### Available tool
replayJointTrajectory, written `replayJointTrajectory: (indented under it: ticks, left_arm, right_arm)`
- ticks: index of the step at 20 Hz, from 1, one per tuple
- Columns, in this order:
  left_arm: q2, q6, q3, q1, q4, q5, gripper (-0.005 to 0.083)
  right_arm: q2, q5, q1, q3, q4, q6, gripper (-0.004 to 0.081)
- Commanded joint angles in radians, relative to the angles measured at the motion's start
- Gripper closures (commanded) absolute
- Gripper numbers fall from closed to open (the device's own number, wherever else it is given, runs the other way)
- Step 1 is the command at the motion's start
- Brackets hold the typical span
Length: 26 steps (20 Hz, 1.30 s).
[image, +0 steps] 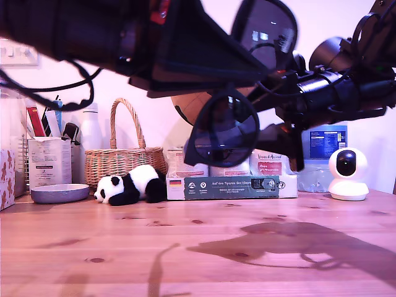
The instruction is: Pick up the sunglasses and close them, then place them back on the table
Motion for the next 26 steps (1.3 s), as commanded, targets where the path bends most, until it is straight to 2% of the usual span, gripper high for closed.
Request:
replayJointTrajectory:
  ticks: [1, 5, 12, 18, 21, 26]
  left_arm:
    - [0.003, -0.021, -0.042, 0.01, 0.066, -0.009, 0.0793]
    - [0.003, -0.029, -0.091, 0.016, 0.144, -0.026, 0.0793]
    - [0.003, -0.041, -0.109, 0.016, 0.19, -0.033, 0.0793]
    - [0.016, -0.039, -0.109, 0.027, 0.189, -0.036, 0.0793]
    - [0.077, -0.035, -0.121, 0.055, 0.226, -0.034, 0.0793]
    - [0.21, -0.035, -0.135, 0.089, 0.414, -0.004, 0.0793]
  right_arm:
    - [0.0, 0.004, 0.028, 0.004, 0.032, 0.024, 0.0488]
    - [0.009, 0.052, 0.072, 0.004, 0.069, 0.032, 0.0488]
    - [0.128, 0.061, 0.109, 0.004, 0.204, 0.157, 0.0488]
    - [0.146, 0.05, 0.134, 0.005, 0.302, 0.21, 0.0488]
    - [0.146, 0.073, 0.128, 0.006, 0.297, 0.203, 0.0488]
    - [0.146, 0.065, 0.043, 0.006, 0.292, 0.204, 0.0489]
